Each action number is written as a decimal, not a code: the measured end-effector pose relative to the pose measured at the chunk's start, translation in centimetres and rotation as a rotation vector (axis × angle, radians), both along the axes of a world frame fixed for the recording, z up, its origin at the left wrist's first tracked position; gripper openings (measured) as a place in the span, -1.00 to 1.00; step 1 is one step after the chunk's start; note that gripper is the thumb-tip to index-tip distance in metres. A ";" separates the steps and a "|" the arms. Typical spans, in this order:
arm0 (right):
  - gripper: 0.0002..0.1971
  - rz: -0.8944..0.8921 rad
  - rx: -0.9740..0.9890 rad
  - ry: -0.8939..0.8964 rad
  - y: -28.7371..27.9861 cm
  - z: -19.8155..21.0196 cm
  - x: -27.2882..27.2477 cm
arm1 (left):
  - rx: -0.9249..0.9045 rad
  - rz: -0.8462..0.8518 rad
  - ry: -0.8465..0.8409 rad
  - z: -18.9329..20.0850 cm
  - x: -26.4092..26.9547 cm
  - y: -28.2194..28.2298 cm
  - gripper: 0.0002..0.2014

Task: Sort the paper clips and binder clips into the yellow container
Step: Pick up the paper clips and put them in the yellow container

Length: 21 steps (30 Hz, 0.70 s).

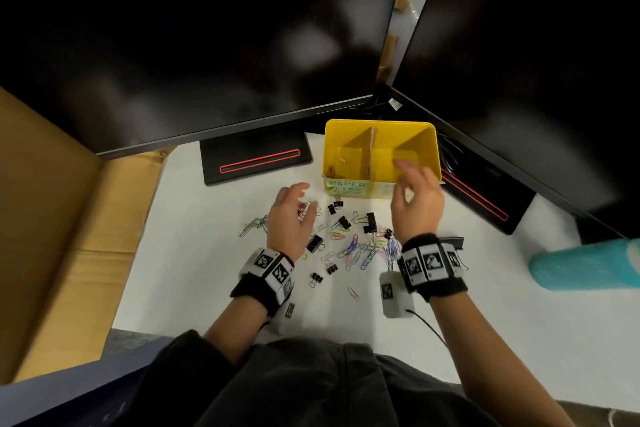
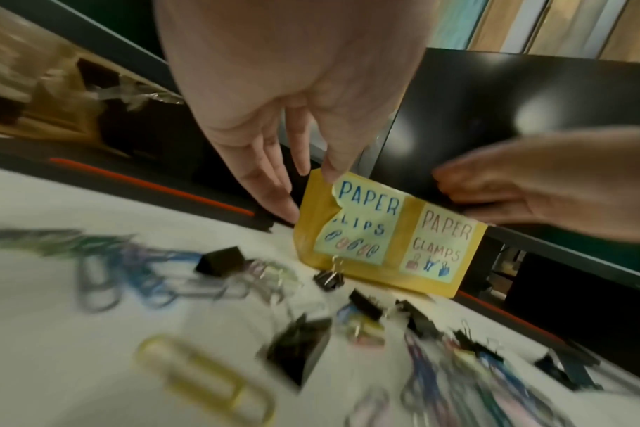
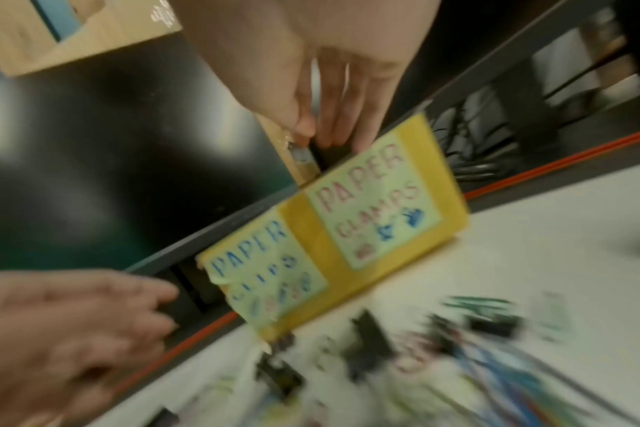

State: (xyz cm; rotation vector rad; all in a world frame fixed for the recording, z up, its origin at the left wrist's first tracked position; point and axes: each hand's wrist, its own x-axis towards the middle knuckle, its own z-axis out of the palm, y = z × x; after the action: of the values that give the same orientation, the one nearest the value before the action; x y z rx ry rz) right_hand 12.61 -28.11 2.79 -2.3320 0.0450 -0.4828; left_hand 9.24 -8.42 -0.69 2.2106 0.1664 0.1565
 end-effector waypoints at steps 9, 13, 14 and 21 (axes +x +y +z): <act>-0.51 0.102 -0.228 0.159 -0.3 -3.6 -2.0 | 0.387 -0.190 0.348 -0.1 1.6 -1.2 -0.69; -0.51 0.223 -0.229 0.152 1.4 -4.1 -1.5 | 0.452 -0.415 0.332 -1.6 0.0 -2.1 -0.54; -0.52 0.243 -0.231 0.151 1.6 -4.1 -1.2 | 0.495 -0.459 0.361 -1.8 -0.4 -2.5 -0.51; -0.43 0.394 -0.253 0.173 3.4 -2.4 0.3 | 0.637 -0.556 0.511 -2.5 -2.0 -3.5 -0.28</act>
State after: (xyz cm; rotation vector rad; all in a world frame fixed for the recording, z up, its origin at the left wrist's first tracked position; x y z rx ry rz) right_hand 12.87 -24.72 0.42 -2.5381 -0.4076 -0.0926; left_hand 7.20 -11.89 -3.19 2.7901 -0.2613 -0.7625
